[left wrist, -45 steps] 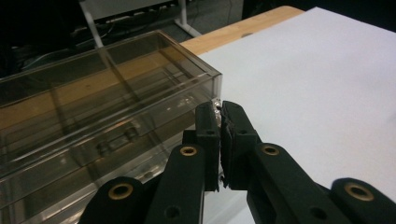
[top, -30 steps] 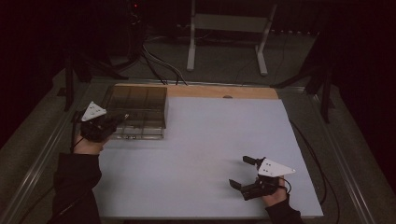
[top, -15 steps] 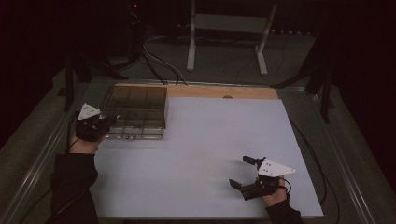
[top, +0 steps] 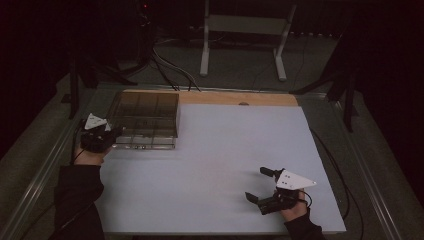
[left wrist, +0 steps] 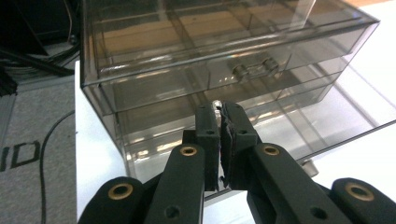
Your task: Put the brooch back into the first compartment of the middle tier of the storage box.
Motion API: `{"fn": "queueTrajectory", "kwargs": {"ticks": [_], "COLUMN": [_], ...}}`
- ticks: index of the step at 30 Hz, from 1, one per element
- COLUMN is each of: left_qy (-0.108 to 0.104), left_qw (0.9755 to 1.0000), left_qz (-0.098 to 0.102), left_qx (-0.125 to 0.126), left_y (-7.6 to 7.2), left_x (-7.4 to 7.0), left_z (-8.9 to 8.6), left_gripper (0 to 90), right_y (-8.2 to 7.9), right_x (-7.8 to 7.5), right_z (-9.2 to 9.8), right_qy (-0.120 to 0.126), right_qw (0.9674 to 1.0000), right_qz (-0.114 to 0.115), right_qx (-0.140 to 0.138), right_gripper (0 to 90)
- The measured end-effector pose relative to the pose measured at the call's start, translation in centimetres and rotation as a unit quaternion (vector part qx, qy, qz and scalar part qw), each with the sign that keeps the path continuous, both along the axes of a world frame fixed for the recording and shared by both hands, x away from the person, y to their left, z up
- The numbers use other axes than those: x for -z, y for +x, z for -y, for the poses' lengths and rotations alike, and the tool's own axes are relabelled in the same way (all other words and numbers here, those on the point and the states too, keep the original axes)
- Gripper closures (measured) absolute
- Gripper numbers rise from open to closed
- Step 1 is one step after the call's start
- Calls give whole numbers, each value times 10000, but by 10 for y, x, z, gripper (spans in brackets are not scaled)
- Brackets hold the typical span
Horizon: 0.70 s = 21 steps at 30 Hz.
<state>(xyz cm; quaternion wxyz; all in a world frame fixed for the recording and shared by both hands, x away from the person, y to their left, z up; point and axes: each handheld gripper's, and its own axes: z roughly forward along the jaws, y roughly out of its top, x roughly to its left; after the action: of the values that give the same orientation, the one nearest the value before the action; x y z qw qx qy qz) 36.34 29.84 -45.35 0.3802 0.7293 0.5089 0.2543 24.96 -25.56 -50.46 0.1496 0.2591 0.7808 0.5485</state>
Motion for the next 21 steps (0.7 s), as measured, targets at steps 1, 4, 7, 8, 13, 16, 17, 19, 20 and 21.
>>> {"fn": "queueTrajectory", "kwargs": {"ticks": [1,4,7,8,13,16,17,19,20,21], "left_qy": [-7,19,30,40,88,132,156,173,194,219], "left_qw": [10000,10000,9999,9999,9997,9996,9995,9993,9992,9991], "left_qz": [-6,-56,-87,-105,-181,-206,-234,-286,-313,-328], "left_qx": [-12,-31,-46,-37,-113,-140,-152,-156,-167,-179], "left_y": [0,1,2,3,5,6,6,8,8,8], "left_x": [1,3,6,7,14,16,17,21,22,23], "left_z": [-1,-1,-2,-2,-3,-3,-3,-2,-1,0], "left_gripper": [873,873,872,872,871,871,871,866,866,866], "right_y": [0,0,0,0,0,0,0,0,0,0], "right_x": [0,0,0,-1,0,0,0,0,0,0], "right_z": [0,0,0,0,0,0,0,0,0,0], "right_qy": [0,5,48,70,17,1,-6,-3,-1,-5], "right_qw": [10000,10000,10000,10000,10000,10000,10000,10000,10000,10000], "right_qz": [0,-25,-18,-35,-11,-22,-14,-14,-19,-19], "right_qx": [0,7,-1,3,13,8,9,5,8,2], "right_gripper": [0,0,0,0,0,0,0,0,0,0]}}
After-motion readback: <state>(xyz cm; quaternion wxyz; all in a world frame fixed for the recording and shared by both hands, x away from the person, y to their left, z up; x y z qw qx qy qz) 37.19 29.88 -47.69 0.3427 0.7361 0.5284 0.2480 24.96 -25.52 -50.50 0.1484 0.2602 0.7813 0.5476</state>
